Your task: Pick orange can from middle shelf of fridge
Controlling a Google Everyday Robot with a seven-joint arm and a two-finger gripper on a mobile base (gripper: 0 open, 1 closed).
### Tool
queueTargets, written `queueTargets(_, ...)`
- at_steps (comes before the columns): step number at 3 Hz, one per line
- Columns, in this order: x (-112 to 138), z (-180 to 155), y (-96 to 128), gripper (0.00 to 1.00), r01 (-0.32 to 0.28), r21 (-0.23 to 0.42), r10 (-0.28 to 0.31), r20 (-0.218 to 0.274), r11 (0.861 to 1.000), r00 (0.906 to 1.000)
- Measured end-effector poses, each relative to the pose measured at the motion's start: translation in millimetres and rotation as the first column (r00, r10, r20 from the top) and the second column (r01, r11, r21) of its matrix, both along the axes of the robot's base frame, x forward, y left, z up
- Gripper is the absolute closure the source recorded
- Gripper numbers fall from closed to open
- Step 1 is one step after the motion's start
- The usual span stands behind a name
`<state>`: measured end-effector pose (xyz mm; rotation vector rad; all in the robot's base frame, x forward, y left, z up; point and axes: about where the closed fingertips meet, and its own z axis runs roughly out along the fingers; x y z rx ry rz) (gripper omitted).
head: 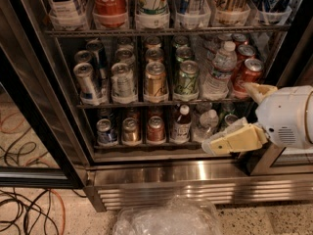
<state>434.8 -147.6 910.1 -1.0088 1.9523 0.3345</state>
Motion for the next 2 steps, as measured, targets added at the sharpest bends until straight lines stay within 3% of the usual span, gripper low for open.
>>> queueTargets(1, -1, -2, 4, 0.0, -0.002, 0.023, 0.002, 0.0, 1.0, 1.0)
queueTargets(2, -2, -19, 12, 0.0, 0.022, 0.094, -0.023, 0.011, 0.995, 0.9997)
